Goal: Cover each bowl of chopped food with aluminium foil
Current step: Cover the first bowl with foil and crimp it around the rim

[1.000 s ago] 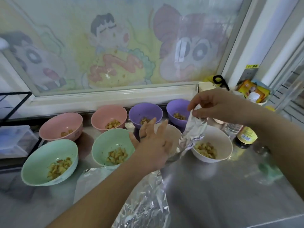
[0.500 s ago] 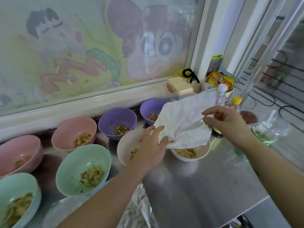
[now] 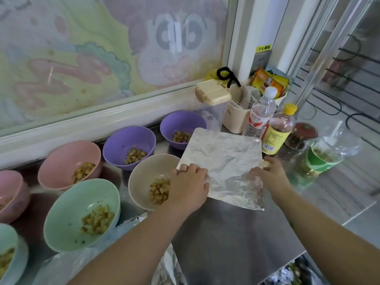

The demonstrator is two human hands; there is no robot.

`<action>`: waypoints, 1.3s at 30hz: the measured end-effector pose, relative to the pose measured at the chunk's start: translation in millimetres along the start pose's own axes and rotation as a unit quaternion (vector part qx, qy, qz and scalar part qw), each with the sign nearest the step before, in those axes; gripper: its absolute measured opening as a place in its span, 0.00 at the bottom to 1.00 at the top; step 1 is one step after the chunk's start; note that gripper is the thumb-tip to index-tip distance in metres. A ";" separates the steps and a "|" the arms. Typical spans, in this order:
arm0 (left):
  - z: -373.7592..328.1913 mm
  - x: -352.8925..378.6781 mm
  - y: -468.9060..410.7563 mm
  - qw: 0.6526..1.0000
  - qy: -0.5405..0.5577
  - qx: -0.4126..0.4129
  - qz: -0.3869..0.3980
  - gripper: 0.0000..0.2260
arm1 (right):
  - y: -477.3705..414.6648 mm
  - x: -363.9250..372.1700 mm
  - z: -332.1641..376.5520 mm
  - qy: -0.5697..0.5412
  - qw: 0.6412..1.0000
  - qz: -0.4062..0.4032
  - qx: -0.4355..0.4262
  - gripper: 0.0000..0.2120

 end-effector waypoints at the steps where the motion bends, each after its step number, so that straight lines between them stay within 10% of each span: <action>1: -1.2 0.8 -0.8 1.000 -0.011 0.003 -0.004 0.18 | -3.3 1.3 -2.6 -0.017 1.000 0.000 0.020 0.32; 11: 0.4 11.4 5.4 0.999 0.029 0.022 -0.021 0.14 | -21.2 13.0 -0.6 -0.122 0.972 0.074 0.187 0.08; 39: -10.4 17.2 16.2 0.984 0.178 -0.003 -0.009 0.17 | 44.1 3.8 -21.5 -0.193 0.952 0.100 0.213 0.08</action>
Point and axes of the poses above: each hand's wrist, its own y-axis away from the middle knuckle, its own x-axis out of the palm, z = x × y, the point moved 1 cm from there along -y, towards the middle knuckle, and after that the axes turned 5 degrees about x, right-handed, at the moved point
